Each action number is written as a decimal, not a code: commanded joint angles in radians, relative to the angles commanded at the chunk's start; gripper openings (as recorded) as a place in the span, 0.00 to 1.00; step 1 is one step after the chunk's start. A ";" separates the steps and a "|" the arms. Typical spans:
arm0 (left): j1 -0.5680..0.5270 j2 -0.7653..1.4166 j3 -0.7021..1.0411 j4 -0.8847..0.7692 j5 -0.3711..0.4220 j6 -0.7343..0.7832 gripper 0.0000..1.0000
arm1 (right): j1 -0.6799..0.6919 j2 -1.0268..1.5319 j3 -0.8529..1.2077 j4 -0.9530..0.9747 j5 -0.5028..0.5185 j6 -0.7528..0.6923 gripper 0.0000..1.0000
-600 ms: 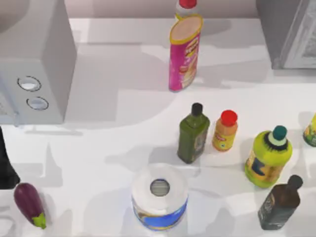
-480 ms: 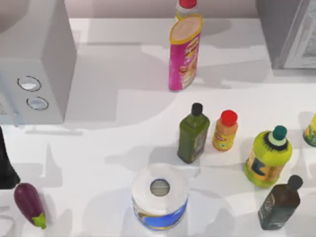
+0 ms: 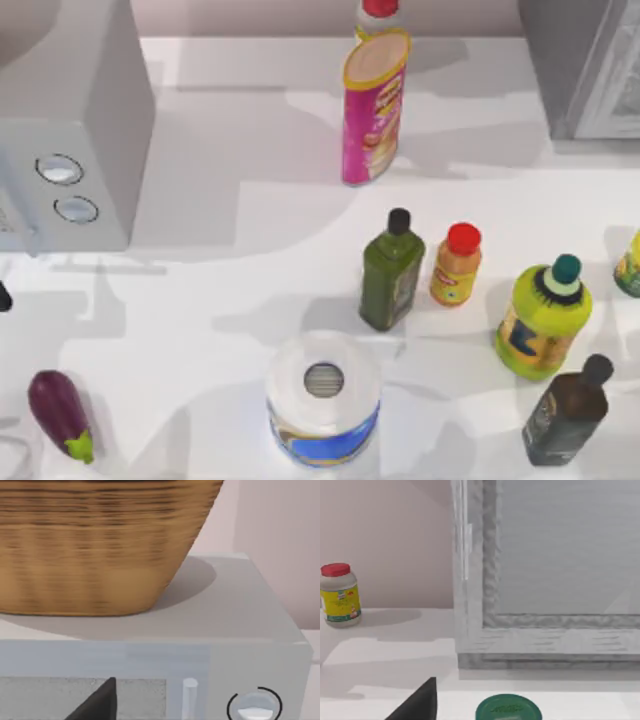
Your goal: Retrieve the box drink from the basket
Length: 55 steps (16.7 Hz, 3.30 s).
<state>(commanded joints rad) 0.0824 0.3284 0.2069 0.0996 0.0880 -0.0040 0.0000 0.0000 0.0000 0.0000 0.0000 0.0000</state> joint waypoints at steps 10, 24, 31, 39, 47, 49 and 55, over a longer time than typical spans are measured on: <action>0.184 0.759 0.513 0.269 0.203 0.014 1.00 | 0.000 0.000 0.000 0.000 0.000 0.000 1.00; 0.278 1.147 0.778 0.402 0.306 0.022 1.00 | 0.000 0.000 0.000 0.000 0.000 0.000 1.00; 0.255 1.249 0.861 0.399 0.284 0.018 1.00 | 0.000 0.000 0.000 0.000 0.000 0.000 1.00; 0.228 1.339 0.949 0.400 0.258 0.017 1.00 | 0.000 0.000 0.000 0.000 0.000 0.000 1.00; 0.228 1.339 0.949 0.400 0.258 0.017 0.55 | 0.000 0.000 0.000 0.000 0.000 0.000 1.00; 0.228 1.339 0.949 0.400 0.258 0.017 0.40 | 0.000 0.000 0.000 0.000 0.000 0.000 1.00; 0.228 1.339 0.949 0.400 0.258 0.017 0.00 | 0.000 0.000 0.000 0.000 0.000 0.000 1.00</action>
<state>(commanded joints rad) 0.3101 1.6672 1.1563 0.5000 0.3460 0.0134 0.0000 0.0000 0.0000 0.0000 0.0000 0.0000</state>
